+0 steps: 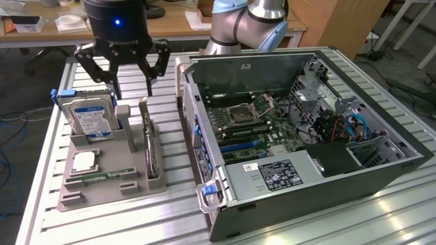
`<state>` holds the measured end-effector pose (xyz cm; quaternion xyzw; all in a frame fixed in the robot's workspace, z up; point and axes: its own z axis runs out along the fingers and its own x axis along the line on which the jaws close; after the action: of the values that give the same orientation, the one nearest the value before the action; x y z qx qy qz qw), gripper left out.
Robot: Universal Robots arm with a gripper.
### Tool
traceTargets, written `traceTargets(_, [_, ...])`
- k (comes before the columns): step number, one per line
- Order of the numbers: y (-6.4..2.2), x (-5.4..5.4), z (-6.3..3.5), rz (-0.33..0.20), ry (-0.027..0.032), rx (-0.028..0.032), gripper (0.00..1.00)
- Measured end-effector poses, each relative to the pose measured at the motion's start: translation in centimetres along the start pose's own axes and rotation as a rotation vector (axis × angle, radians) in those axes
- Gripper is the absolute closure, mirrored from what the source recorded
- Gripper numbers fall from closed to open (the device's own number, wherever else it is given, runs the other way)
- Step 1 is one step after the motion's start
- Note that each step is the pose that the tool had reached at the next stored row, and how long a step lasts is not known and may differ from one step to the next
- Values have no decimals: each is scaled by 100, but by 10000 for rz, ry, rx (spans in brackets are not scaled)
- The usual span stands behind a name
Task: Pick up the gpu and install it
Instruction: 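Pick up the gpu and move the gpu toward the slot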
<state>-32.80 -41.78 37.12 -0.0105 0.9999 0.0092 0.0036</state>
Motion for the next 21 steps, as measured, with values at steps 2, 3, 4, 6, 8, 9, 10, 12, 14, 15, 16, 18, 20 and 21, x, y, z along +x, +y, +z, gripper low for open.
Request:
traceTargets(2, [-33, 1, 35, -10, 2, 1, 41])
traceTargets(3, [-41, 1, 52, -15, 2, 1, 41])
traceTargets(4, [-49, 2, 70, -19, 2, 1, 41])
traceTargets(6, [-65, 2, 108, -23, 3, 1, 41])
traceTargets(8, [-81, 3, 143, -31, 5, 2, 41])
traceTargets(9, [-84, 4, 161, -35, 7, 2, 41])
traceTargets(10, [-88, 3, 179, -41, 9, 1, 41])
traceTargets(12, [-98, 3, 216, -51, 18, 1, 41])
traceTargets(14, [-110, 4, 251, -52, 24, 1, 41])
traceTargets(15, [-117, 5, 269, -54, 26, 1, 41])
traceTargets(16, [-122, 5, 287, -56, 27, 0, 41])
traceTargets(18, [-136, 5, 323, -63, 30, 1, 41])
traceTargets(20, [-150, 6, 360, -68, 31, 0, 41])
traceTargets(21, [-158, 6, 378, -72, 31, 1, 41])
